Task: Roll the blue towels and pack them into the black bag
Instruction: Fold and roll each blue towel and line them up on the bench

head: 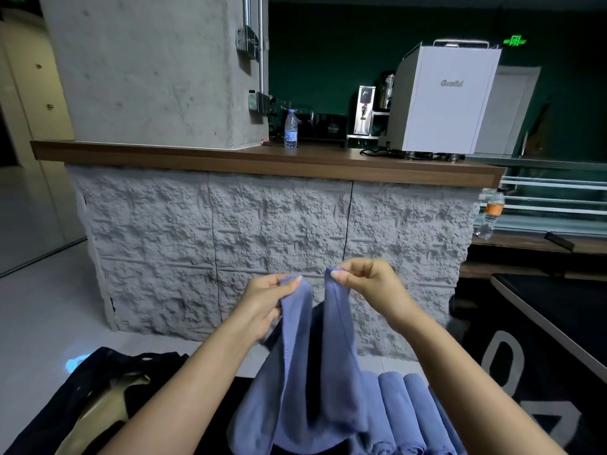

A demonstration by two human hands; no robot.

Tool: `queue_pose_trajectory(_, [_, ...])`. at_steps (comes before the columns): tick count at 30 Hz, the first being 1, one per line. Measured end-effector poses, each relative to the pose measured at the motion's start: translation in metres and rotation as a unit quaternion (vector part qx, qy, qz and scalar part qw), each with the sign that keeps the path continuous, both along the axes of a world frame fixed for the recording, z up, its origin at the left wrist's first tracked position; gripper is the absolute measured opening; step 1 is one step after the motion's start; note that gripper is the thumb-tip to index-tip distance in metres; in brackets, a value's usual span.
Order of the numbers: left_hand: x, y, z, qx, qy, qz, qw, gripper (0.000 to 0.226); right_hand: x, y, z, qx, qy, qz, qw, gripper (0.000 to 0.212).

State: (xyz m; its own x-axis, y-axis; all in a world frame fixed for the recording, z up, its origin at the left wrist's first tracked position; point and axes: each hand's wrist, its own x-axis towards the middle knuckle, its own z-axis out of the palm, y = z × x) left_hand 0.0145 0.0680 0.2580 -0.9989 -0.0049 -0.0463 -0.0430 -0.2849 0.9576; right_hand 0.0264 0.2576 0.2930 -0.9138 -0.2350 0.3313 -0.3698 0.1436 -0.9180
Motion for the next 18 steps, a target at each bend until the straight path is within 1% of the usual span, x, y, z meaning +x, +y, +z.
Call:
queue_pose_trajectory(3, [0.007,0.011,0.003,0.001,0.013,-0.026,1.0,0.009,0.006,-0.007,0.006,0.029,-0.014,0.051,0.998,0.015])
queue_pose_trajectory(5, [0.015,0.015,0.006,-0.013,0.023,-0.033,0.999,0.013,0.006,-0.013,0.005,0.049,-0.011,0.037,0.998,0.013])
queue_pose_trajectory(7, [0.021,0.016,0.008,-0.04,0.038,-0.04,0.998,0.024,0.005,-0.018,0.004,0.055,-0.009,-0.002,0.998,0.008])
queue_pose_trajectory(8, [0.024,0.016,0.01,-0.054,0.044,-0.045,0.997,0.026,0.003,-0.018,0.002,0.071,0.002,-0.025,0.997,0.013])
queue_pose_trajectory(10, [0.029,0.016,0.012,-0.072,0.058,-0.06,0.994,0.022,-0.001,-0.019,-0.001,0.123,0.031,-0.066,0.99,0.02])
queue_pose_trajectory(12, [0.033,0.014,0.016,-0.085,0.068,-0.074,0.991,0.022,-0.004,-0.019,-0.004,0.162,0.049,-0.087,0.982,0.019])
queue_pose_trajectory(14, [0.035,0.013,0.019,-0.099,0.07,-0.07,0.99,0.024,-0.006,-0.018,-0.006,0.18,0.056,-0.099,0.977,0.018])
queue_pose_trajectory(18, [0.037,0.012,0.021,-0.113,0.072,-0.059,0.989,0.018,-0.004,-0.017,-0.007,0.194,0.056,-0.094,0.975,0.019])
